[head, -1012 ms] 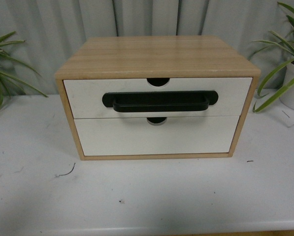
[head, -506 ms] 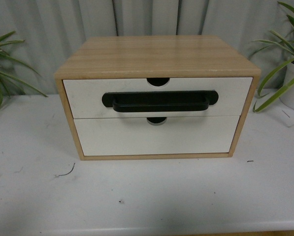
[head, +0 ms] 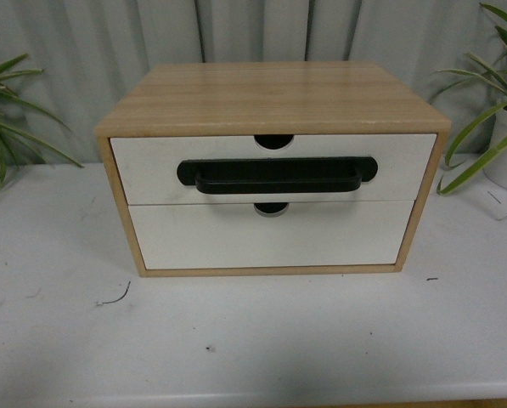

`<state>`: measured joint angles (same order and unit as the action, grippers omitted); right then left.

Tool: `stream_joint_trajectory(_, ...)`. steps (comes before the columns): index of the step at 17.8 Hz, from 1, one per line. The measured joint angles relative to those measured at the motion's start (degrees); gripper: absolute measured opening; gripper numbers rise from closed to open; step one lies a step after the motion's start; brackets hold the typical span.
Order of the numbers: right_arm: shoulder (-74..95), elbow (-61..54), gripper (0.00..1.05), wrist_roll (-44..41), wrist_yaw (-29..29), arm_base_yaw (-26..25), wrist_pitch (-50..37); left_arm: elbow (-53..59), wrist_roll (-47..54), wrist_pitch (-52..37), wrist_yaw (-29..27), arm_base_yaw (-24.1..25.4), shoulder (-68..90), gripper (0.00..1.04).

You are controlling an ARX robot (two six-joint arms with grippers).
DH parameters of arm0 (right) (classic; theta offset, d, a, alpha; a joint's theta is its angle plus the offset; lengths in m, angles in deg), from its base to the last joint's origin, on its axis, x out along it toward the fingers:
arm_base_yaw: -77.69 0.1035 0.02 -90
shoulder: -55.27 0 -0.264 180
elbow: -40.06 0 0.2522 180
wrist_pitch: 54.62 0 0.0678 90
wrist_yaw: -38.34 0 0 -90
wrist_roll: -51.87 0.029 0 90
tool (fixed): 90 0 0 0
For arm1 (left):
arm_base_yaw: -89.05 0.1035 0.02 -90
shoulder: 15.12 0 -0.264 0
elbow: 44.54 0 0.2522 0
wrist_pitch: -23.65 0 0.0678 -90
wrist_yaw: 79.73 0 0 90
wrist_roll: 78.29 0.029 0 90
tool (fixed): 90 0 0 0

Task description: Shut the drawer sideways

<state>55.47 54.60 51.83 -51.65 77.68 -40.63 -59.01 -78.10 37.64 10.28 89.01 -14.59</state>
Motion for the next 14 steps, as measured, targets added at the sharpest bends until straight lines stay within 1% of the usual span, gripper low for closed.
stream_joint_trajectory(2,0.00,0.00,0.02,0.00,0.00,0.00,-0.02,0.00,0.00,-0.02,-0.02,0.00,0.00,0.02)
stream_joint_trajectory(3,0.00,0.00,0.02,-0.02,0.00,0.00,-0.02,0.00,-0.04,-0.02,-0.02,0.00,0.00,0.07)
stream_joint_trajectory(5,0.00,0.00,0.20,0.00,0.00,0.00,-0.02,0.00,-0.07,-0.02,-0.02,0.00,0.00,0.27)
stream_joint_trajectory(6,0.00,0.00,0.33,0.00,0.00,0.00,-0.02,0.00,-0.07,-0.02,-0.02,0.00,0.00,0.37)
stream_joint_trajectory(7,0.00,0.00,0.42,0.00,0.00,0.00,-0.02,0.02,-0.04,-0.02,-0.02,0.00,0.00,0.48)
stream_joint_trajectory(9,0.00,0.00,0.60,0.00,0.00,0.00,-0.02,0.00,-0.04,-0.02,-0.02,0.00,0.00,0.65)
stream_joint_trajectory(10,0.00,0.00,0.77,0.00,0.00,0.00,-0.02,0.00,-0.04,-0.02,-0.02,0.00,0.00,0.82)
stream_joint_trajectory(11,0.00,0.00,0.97,0.00,0.00,0.00,-0.02,0.00,-0.04,-0.02,-0.02,0.00,0.00,0.97)
stream_joint_trajectory(14,0.00,0.00,0.98,0.00,0.00,0.00,-0.02,0.00,-0.02,-0.02,-0.02,0.00,0.00,0.98)
